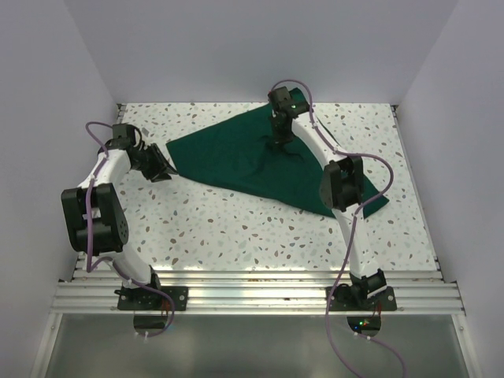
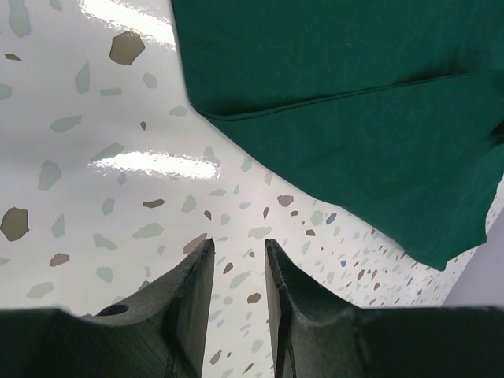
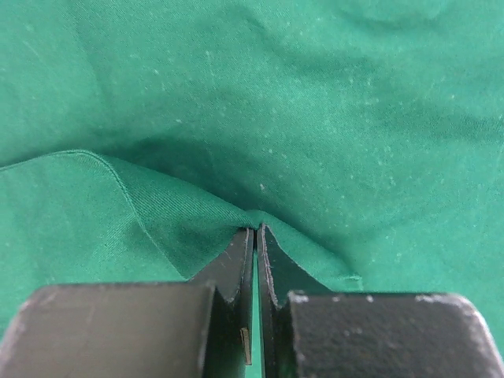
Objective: Prepare the surgical pack
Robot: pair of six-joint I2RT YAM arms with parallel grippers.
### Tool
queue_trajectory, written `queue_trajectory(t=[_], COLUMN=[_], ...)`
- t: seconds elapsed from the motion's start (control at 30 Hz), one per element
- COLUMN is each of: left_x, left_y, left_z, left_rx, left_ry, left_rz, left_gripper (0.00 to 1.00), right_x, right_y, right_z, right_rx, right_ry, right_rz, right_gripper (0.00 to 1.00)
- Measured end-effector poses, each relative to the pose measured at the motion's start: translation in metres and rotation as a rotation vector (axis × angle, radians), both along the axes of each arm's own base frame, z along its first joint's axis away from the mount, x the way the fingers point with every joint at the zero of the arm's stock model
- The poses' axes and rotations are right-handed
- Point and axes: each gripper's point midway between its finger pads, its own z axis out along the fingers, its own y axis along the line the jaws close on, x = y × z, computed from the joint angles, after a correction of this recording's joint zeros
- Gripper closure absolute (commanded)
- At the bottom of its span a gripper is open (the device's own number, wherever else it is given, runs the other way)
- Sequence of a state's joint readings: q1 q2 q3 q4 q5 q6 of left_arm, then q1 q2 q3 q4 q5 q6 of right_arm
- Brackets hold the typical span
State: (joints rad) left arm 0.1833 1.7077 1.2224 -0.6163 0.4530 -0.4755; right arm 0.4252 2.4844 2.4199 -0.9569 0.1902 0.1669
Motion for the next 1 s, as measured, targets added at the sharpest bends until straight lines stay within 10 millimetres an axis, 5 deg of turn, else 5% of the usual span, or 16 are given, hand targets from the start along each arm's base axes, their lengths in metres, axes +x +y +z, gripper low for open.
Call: queue_trajectory(t=[0.47,0.8,1.0], left_x=[0.001,0.004,0.007], left_y=[0.000,0.001,0.002], left_z=[-0.004,-0.002,0.002], left_rx=[0.000,0.005,0.008], left_ry=[0.012,0.003,-0.006], left_rz=[-0.007,-0.012,-0.012], left_gripper=[0.64,0.64,0.64], right_x=[0.009,0.011,0.018], right_y=[0.005,0.002,0.000], right_z=[0.003,-0.026,-0.026], right_rx=[0.020,0.003,0.010], right_ry=[-0.029,0.007,-0.008], right_rz=[-0.002,-0.010,-0.026], right_gripper=[0.95,0.94,0.97])
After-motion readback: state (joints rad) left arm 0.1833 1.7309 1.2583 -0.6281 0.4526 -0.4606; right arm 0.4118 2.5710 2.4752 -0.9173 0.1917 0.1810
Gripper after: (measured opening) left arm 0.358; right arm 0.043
